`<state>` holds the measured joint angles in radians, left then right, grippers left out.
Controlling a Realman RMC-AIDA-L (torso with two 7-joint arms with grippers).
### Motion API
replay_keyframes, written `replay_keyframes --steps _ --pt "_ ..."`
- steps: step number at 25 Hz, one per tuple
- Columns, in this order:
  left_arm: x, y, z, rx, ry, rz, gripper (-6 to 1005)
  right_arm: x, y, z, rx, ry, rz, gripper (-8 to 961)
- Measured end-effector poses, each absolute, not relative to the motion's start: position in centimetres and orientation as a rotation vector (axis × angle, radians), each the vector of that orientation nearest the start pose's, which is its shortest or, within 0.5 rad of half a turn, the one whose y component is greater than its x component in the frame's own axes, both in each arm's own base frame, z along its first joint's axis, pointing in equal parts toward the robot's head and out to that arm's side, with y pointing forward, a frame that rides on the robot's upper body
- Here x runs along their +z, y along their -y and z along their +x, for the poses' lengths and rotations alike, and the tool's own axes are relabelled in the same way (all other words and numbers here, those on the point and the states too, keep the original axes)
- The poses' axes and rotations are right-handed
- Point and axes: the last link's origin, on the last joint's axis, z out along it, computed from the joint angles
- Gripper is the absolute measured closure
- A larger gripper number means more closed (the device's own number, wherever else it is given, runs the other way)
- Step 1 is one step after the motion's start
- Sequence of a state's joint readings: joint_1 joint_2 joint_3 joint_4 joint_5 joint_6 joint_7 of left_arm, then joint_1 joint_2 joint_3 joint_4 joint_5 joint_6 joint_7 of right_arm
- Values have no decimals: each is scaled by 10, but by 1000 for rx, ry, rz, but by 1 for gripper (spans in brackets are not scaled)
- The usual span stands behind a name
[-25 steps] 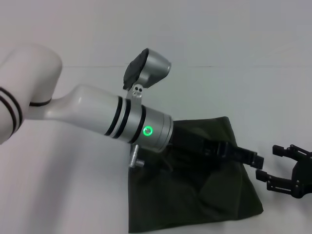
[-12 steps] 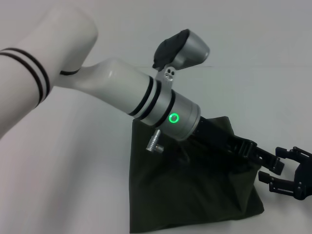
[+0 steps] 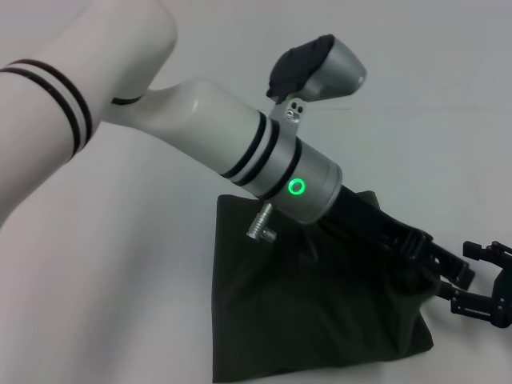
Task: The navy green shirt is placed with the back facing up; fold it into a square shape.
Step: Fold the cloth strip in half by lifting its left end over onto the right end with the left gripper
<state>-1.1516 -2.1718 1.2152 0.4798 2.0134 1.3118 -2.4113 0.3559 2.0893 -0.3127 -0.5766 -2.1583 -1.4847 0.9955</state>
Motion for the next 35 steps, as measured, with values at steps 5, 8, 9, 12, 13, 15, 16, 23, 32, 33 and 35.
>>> replay_keyframes --steps 5,8,9,12,13,15,16,23,32,33,35 --pt "-133 -362 -52 22 1205 -3078 76 15 -272 359 528 -613 -2400 37" --pt "-130 -365 -53 -28 1234 -3055 76 14 -273 360 522 -619 -2395 37" --pt "-129 -367 -54 -47 1244 -3048 76 14 -273 360 521 -620 -2394 37" --pt "-115 -371 -55 -161 1279 -3036 77 16 -273 362 517 -624 -2383 37" --pt "-110 -371 -56 -193 1284 -3036 77 17 -273 362 518 -627 -2374 37" --pt "-96 -371 -60 -280 1293 -3036 77 20 -274 364 525 -644 -2347 37" --pt "-87 -372 -65 -344 1293 -3032 77 22 -274 365 532 -658 -2331 37" --pt "-31 -357 -115 -985 1156 -2975 77 44 -285 366 589 -836 -2245 37" --pt "-14 -304 -206 -1139 920 -2842 78 68 -306 334 675 -1065 -2324 38" --pt "-14 -298 -214 -1133 897 -2828 78 71 -308 328 673 -1097 -2351 38" --pt "-13 -289 -229 -1106 867 -2797 78 76 -311 321 669 -1156 -2384 38"
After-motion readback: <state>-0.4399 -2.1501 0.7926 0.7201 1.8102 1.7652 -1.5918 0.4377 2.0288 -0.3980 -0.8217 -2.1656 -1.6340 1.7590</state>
